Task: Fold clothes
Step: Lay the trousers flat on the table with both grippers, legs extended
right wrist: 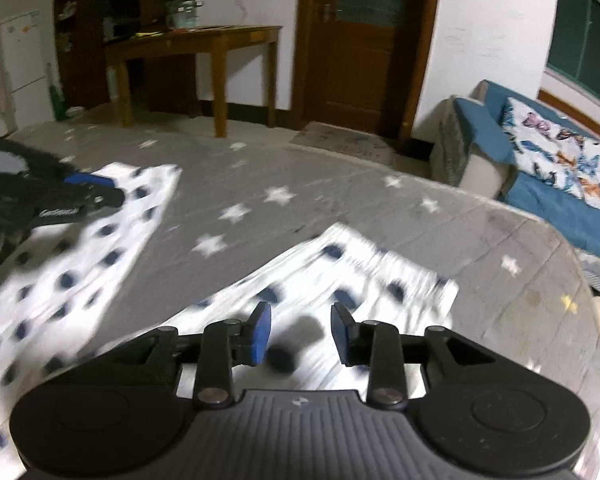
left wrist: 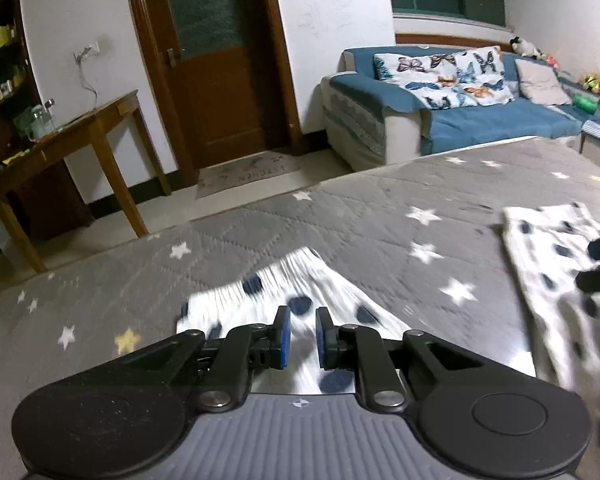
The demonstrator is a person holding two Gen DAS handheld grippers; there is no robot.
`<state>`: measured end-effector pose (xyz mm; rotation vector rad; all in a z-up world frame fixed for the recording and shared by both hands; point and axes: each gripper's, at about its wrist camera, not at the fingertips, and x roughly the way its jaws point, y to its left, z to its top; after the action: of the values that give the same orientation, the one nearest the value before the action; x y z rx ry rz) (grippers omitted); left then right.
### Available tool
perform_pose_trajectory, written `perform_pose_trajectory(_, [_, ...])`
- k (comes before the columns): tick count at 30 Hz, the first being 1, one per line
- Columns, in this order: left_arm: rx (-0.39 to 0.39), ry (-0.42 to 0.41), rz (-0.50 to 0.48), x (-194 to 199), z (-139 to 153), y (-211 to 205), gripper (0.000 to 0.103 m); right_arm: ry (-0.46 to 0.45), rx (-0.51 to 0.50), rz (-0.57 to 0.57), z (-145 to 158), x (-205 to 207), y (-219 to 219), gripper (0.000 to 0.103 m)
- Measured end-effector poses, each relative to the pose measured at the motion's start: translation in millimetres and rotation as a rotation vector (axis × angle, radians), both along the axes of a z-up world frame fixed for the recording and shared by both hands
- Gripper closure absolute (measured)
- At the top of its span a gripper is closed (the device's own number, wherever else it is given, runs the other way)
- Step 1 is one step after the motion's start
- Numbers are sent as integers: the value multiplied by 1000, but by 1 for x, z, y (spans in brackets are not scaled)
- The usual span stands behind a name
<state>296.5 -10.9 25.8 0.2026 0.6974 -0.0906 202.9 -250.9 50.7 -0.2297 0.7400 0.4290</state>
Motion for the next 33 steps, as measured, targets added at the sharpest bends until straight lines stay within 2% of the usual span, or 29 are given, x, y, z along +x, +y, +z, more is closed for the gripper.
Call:
perform_pose_trajectory(7, [-15,21,-36,-65,-3,-1,87,37,28,25,-7,-68,0,67])
perform_pose_trajectory(11, [-12,32,-17,-87,-11,1,87,30,41,-12,-12,-92,-9,65])
perform_pose_trajectory(15, [34,7,5,-101,-18,6,87,16,64,-63,-14,-105,-22,65])
perform_pose_trajectory(23, [69,-18,133,-112,-22,29,88,-11,39,-161,-16,-124,-46,66])
perform_pose_trajectory(26, [64,-20,171,-120,-22,38,87,-16,14,-193,-15,-133,-49,66])
perform_pose_trajectory(33, [25,-16,177,-128,-13,45,86,-25,16,-211,-9,-146,-54,66])
